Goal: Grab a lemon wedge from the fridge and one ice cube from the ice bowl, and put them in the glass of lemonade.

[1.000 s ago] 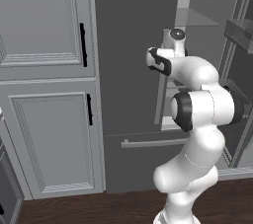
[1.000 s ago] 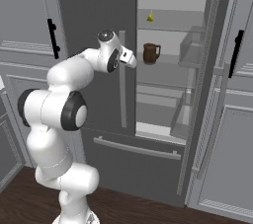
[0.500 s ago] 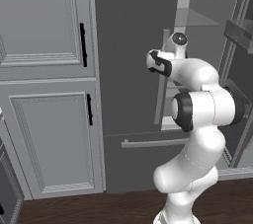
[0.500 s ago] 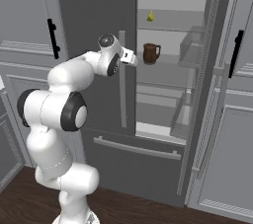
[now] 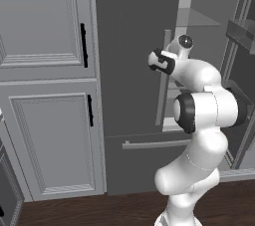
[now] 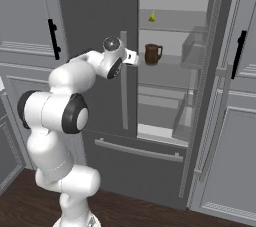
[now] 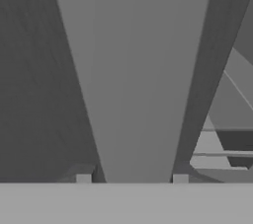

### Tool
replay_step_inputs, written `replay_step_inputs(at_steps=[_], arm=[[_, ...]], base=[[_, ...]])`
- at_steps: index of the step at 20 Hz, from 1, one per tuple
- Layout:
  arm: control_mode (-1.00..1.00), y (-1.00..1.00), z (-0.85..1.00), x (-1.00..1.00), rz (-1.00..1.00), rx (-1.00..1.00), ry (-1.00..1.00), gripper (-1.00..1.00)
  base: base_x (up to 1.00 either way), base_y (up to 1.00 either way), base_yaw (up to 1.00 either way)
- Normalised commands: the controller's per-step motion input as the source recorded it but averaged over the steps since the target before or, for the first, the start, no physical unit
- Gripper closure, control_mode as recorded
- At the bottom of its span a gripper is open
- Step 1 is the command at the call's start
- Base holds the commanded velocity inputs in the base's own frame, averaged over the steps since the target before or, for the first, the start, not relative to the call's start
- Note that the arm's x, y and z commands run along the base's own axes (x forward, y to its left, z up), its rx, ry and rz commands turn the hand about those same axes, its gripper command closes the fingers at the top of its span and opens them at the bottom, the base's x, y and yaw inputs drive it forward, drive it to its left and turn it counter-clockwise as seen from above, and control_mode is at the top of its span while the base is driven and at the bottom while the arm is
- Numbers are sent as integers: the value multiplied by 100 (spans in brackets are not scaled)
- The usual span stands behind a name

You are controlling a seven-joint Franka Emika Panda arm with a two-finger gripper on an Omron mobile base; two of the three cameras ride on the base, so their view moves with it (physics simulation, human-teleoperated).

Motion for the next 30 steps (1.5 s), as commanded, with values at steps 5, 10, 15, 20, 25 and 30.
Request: replay_step_inputs(at_steps=[5, 10, 15, 20, 25, 30], arm=[[-100, 37, 1, -2, 3, -8, -3, 100], [-100, 81, 24, -19, 8, -11, 0, 100], [-100, 96, 58, -47, 13, -10, -1, 100], [-100, 100, 74, -76, 15, -9, -9, 100], [-100, 84, 88, -95, 12, -7, -15, 100], [-100, 20, 97, -100, 9, 0, -13, 100]], base=[[0, 0, 0], [0, 0, 0], [0, 0, 0], [0, 0, 0], [0, 0, 0], [0, 0, 0]])
